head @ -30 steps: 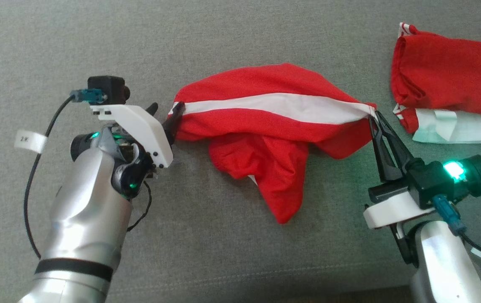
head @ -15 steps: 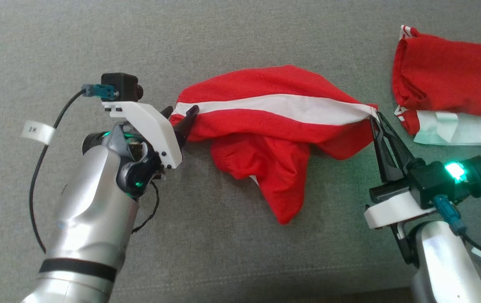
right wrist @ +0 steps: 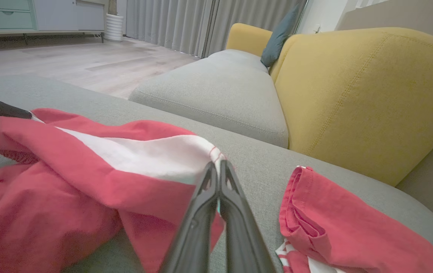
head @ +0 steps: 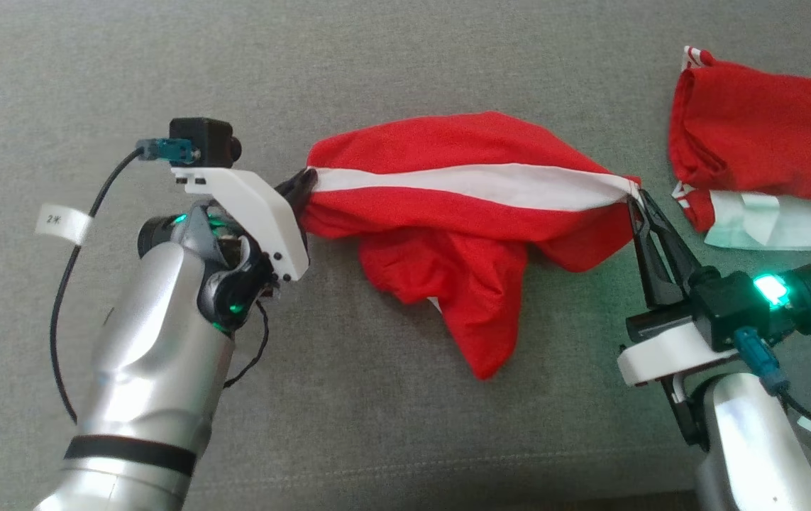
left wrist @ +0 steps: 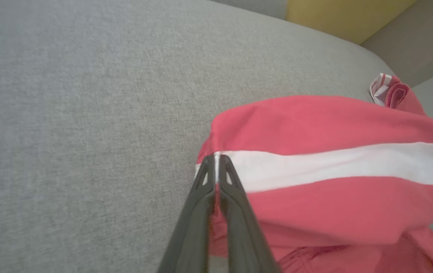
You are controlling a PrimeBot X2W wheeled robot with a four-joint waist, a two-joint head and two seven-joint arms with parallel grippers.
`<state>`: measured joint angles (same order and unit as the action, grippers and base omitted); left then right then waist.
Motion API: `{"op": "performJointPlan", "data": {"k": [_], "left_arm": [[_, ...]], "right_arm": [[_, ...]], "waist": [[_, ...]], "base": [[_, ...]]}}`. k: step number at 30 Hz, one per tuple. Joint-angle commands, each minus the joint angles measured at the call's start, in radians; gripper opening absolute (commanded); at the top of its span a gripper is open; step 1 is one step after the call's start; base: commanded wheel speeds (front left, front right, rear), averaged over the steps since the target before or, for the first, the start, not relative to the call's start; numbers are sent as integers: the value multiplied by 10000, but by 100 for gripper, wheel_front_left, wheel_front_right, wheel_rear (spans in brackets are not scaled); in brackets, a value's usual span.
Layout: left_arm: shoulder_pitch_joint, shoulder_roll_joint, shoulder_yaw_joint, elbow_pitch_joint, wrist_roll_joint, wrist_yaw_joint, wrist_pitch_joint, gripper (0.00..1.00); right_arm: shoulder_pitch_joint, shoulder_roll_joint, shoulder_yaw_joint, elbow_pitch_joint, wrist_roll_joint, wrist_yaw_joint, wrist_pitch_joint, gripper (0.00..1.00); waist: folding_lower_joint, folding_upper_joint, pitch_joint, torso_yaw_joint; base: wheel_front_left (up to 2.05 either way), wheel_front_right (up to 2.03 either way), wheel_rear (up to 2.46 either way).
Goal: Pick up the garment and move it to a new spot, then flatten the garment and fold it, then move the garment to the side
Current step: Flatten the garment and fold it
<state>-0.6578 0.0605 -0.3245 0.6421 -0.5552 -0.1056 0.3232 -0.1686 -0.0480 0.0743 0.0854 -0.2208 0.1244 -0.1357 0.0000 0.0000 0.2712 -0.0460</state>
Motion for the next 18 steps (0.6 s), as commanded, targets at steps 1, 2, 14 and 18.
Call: {"op": "performJointPlan", "data": {"k": [1,2,14,18], "left_arm": [[-227,332,220,-504,85,20,-201,0],[-237,342,208,-602,117,16,-333,0],[-662,713,252,-2529,661,65,-2002,0],[-966,834,367,-3391,919,212,-2608,0]], "right_arm": [[11,-22,155,-272,87,63,-7,0],[-38,-22,142,-263,164,63,-2,0],[-2475,-940,282,54,952,63,397,0],[-3897,-1304,440,337,1572,63,433,0]], "waist": [[0,0,-71,72],[0,0,-109,108],[0,0,-1029,383],[0,0,-1519,366]], "base": [[0,0,0],[0,0,0],[0,0,0],[0,0,0]]}}
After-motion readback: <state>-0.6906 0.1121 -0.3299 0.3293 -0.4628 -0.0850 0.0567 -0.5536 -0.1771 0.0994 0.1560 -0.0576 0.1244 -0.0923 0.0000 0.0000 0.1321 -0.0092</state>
